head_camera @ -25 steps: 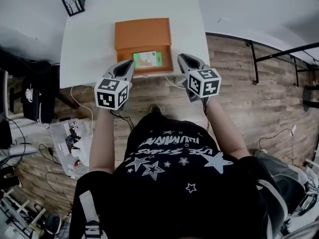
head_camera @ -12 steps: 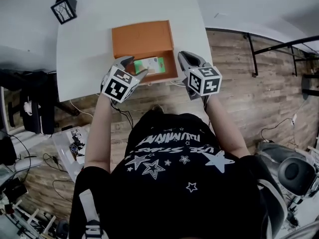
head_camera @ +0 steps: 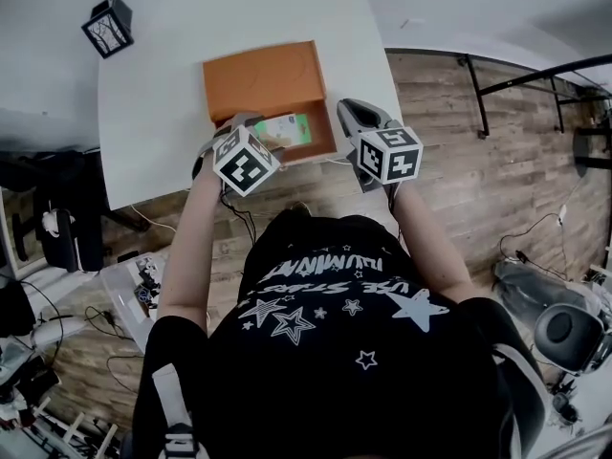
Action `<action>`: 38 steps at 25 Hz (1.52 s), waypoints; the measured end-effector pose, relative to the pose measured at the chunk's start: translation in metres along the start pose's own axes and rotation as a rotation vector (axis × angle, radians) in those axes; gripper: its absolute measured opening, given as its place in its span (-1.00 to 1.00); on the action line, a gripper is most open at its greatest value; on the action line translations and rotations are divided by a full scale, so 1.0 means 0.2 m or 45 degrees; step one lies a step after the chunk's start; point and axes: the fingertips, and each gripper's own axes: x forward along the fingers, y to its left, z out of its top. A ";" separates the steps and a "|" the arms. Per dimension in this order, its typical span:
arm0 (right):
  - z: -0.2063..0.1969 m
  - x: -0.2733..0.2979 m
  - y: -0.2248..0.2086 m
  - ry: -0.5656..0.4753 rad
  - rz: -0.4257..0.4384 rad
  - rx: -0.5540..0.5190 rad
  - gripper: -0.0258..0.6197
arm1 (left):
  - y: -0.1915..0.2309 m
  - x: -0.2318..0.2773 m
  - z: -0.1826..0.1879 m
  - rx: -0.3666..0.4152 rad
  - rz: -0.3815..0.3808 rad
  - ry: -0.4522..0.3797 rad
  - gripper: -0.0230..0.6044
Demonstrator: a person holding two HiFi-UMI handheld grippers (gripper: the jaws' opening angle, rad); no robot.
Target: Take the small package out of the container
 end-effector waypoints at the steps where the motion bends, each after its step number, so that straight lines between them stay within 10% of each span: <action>1: 0.00 0.00 0.00 -0.004 0.009 0.006 -0.74 | 0.00 0.02 0.00 0.024 -0.005 0.019 0.17; 14: -0.05 -0.03 -0.03 0.002 0.004 0.029 -0.74 | -0.03 0.19 -0.02 0.228 0.047 0.214 0.22; 38: -0.10 -0.10 0.05 0.015 0.031 -0.002 -0.74 | -0.04 0.09 0.00 0.123 0.097 0.100 0.20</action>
